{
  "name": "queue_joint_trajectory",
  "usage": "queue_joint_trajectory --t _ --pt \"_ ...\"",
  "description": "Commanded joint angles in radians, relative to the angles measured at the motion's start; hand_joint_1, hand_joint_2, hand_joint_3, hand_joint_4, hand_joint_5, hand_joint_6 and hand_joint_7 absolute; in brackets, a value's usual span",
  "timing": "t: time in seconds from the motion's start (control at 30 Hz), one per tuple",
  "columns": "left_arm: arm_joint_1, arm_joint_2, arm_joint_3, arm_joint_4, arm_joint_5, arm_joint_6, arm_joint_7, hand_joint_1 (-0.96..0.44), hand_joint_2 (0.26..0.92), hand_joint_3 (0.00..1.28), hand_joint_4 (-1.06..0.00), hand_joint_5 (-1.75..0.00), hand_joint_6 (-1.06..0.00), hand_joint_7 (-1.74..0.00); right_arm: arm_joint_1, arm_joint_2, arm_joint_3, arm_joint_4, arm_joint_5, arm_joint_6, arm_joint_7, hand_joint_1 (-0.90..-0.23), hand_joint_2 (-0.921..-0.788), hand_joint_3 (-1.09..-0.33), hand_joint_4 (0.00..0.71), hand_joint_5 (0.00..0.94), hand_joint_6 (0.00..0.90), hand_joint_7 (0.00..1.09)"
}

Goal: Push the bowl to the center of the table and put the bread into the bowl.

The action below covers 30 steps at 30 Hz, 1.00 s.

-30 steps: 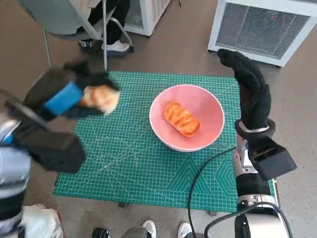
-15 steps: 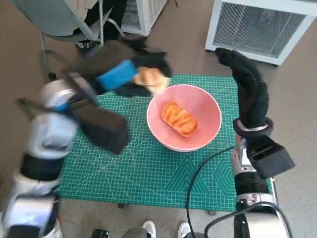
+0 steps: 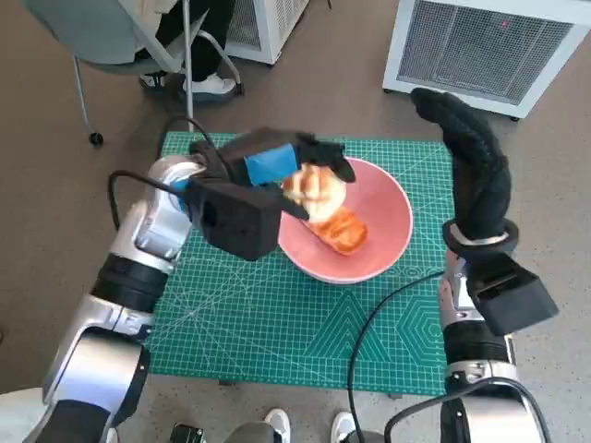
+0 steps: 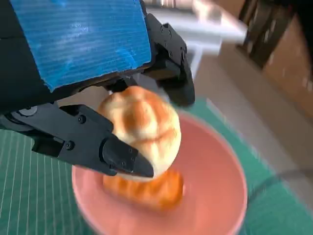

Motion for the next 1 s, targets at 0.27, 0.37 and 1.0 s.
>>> queue_joint_trajectory --t 0.27,0.37,1.0 --pt "0.017 -0.01 0.017 -0.036 -0.014 -0.014 0.038 -0.45 0.921 0.07 -0.01 0.0 -0.06 -0.28 0.026 -0.025 -0.014 -0.015 -0.049 0.001 -0.048 -0.582 -0.921 -0.778 0.377 0.0 0.191 0.36" --pt "0.026 -0.012 0.036 -0.038 -0.034 -0.03 0.053 -0.46 0.921 0.07 0.0 0.0 -0.05 -0.28 0.022 -0.028 -0.013 -0.016 -0.057 -0.002 -0.057 -0.58 -0.921 -0.785 0.377 0.0 0.192 0.36" --pt "0.13 -0.114 0.273 -0.073 -0.317 -0.198 0.231 -0.47 0.921 0.23 0.0 0.0 -0.01 -0.13 -0.018 -0.014 -0.007 -0.058 0.08 0.075 0.017 -0.58 -0.921 -0.762 0.371 0.002 0.205 0.35"
